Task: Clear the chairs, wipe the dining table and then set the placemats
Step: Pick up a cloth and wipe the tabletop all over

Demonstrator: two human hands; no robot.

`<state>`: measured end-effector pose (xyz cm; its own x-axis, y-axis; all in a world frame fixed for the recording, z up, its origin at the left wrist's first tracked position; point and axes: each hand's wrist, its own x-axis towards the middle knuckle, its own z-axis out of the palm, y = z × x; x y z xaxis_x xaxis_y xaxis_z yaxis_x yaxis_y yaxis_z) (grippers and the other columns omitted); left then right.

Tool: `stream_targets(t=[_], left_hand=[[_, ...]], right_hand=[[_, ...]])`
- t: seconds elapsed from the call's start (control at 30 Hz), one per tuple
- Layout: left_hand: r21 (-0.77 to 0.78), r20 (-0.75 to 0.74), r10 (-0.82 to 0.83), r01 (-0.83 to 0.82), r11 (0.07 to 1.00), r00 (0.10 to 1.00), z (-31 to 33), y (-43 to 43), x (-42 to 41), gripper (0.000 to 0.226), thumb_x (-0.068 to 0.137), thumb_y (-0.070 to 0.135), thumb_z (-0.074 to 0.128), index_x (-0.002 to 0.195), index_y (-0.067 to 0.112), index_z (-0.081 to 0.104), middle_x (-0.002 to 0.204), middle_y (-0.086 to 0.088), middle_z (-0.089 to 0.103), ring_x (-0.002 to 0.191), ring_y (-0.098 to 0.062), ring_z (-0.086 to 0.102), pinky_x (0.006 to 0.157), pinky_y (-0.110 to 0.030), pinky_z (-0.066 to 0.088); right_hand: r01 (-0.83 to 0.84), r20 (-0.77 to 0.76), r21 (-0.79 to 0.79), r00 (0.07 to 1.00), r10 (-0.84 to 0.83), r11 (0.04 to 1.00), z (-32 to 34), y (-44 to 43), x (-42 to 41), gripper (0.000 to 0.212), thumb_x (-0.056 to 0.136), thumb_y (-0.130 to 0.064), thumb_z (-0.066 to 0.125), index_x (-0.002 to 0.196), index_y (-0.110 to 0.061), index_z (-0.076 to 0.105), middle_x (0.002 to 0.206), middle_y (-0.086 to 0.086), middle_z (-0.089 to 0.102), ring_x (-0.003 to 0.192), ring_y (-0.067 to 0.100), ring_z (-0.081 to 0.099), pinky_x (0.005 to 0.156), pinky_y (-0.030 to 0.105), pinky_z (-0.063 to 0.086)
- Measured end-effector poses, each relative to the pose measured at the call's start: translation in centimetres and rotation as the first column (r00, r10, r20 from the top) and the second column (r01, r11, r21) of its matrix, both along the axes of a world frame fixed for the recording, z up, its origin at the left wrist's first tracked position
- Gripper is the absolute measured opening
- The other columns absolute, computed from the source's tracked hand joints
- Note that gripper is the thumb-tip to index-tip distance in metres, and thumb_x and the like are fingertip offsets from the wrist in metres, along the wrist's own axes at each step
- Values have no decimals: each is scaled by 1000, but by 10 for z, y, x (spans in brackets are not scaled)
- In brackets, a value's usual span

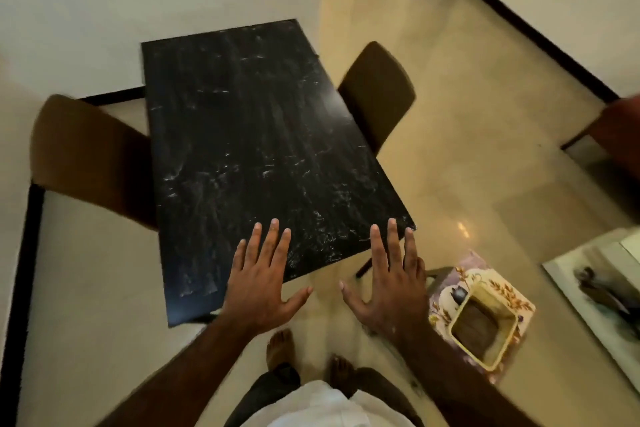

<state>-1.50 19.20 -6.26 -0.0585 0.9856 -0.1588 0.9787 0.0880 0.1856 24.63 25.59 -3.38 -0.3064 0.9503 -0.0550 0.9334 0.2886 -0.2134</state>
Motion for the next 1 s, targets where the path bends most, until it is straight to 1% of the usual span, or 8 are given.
stream_targets(t=[0.1, 0.27, 0.4, 0.5, 0.67, 0.77, 0.93, 1.0], left_hand=[[-36, -6, -153, 153, 988, 988, 1, 34, -5, 118, 91, 98, 23, 175, 23, -13, 182, -5, -28, 168, -31, -26, 137, -58, -2], [-118, 18, -419, 418, 901, 908, -1, 89, 37, 121, 89, 98, 22, 172, 24, -25, 178, -5, -38, 166, -30, -32, 137, -57, -4], [-108, 46, -609, 610, 785, 792, -9, 120, 106, 118, 93, 92, 30, 174, 21, -19, 179, -5, -34, 166, -28, -31, 138, -56, -2], [-91, 59, -716, 718, 690, 695, -18, 137, 166, 116, 93, 87, 35, 177, 18, -6, 184, -6, -20, 170, -30, -19, 138, -57, 9], [-201, 104, -836, 835, 513, 539, -34, 163, 266, 118, 94, 85, 40, 174, 20, -17, 182, -5, -25, 169, -26, -15, 138, -53, 5], [-241, 165, -858, 864, 443, 486, -51, 180, 317, 120, 88, 85, 35, 176, 16, -9, 185, -9, -9, 170, -34, 12, 135, -53, 21], [-321, 176, -904, 891, 322, 390, -95, 202, 379, 120, 94, 63, 70, 177, 15, -3, 183, -16, 10, 164, -40, 25, 129, -56, 30], [-348, 160, -932, 902, 256, 326, -120, 213, 404, 118, 94, 58, 73, 176, 14, 0, 182, -18, 15, 161, -43, 29, 126, -58, 34]], right_hand=[[173, -2, -62, 985, -173, 983, -5, -11, 9, 122, 86, -94, 45, 174, -35, -14, 180, 3, -28, 168, 40, -15, 132, 63, 9], [405, -31, -122, 911, -412, 906, -10, -38, 52, 120, 89, -93, 46, 172, -37, -19, 179, 4, -31, 168, 36, -14, 131, 59, 15], [544, -7, -100, 837, -547, 833, -28, -58, 100, 118, 90, -97, 37, 176, -28, -5, 184, 11, -10, 168, 43, 11, 123, 62, 39], [609, -28, -108, 788, -615, 786, -44, -70, 139, 116, 92, -92, 43, 177, -19, 11, 183, 16, 8, 164, 45, 27, 118, 63, 48], [719, -23, -142, 685, -728, 680, -74, -82, 200, 112, 91, -83, 56, 174, -14, 24, 176, 23, 28, 152, 49, 43, 104, 64, 56], [769, 34, -182, 628, -777, 613, -98, -82, 232, 116, 90, -85, 54, 176, -17, 15, 177, 22, 25, 152, 48, 41, 104, 58, 56], [819, 73, -304, 530, -845, 487, -142, -66, 268, 122, 87, -85, 51, 174, -9, 11, 171, 26, 35, 145, 48, 50, 108, 60, 53], [820, 78, -346, 509, -857, 456, -163, -55, 277, 120, 88, -79, 53, 174, -7, 10, 170, 27, 36, 145, 52, 49, 111, 62, 51]])
